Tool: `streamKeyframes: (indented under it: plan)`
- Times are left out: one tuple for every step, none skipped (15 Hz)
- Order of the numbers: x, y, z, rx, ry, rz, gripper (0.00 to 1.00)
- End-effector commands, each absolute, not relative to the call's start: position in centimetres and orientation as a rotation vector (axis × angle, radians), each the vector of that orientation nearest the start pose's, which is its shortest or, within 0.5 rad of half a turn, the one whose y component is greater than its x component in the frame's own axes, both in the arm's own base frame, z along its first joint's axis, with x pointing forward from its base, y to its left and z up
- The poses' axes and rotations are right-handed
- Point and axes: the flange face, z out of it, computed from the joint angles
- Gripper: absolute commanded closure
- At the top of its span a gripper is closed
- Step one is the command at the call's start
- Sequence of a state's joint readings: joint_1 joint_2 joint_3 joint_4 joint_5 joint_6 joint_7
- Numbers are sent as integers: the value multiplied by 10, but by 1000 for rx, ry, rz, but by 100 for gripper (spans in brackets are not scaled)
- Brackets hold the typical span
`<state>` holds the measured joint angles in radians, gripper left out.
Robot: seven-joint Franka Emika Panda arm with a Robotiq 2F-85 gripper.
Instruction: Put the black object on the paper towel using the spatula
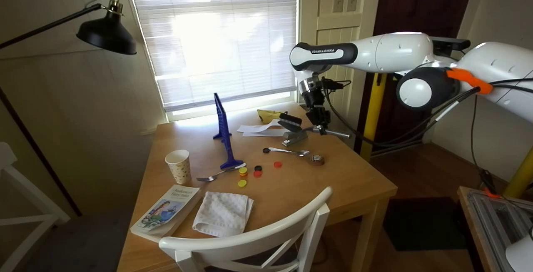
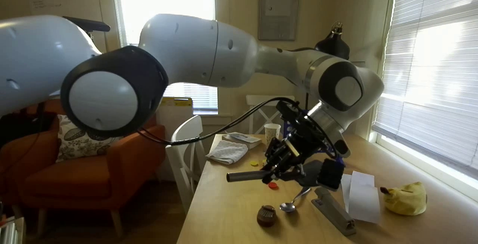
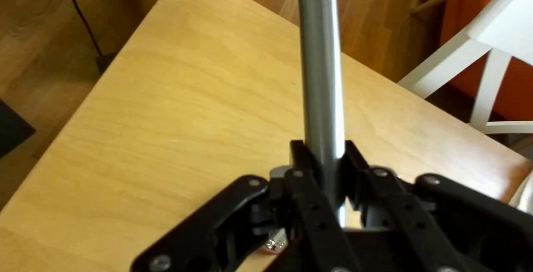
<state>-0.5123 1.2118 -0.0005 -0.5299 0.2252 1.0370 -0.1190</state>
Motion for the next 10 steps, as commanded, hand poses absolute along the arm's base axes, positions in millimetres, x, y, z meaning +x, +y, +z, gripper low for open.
streamKeyframes:
  plan:
    - [633,-330,253,-2439,435,750,94]
    - [633,-330,251,-2418,435,742,94]
    - [633,-330,251,-2404,434,734,94]
    - [633,-330,251,-2387,432,719,94]
    - [633,-330,251,-2368,431,710,94]
    - [634,-330,251,-2349,427,699,94]
    - [635,-328,251,-2327,420,689,94]
    - [636,-328,252,-2311,420,676,94]
    - [636,-327,253,-2297,417,664,94]
    - [637,-327,254,-2283,417,655,94]
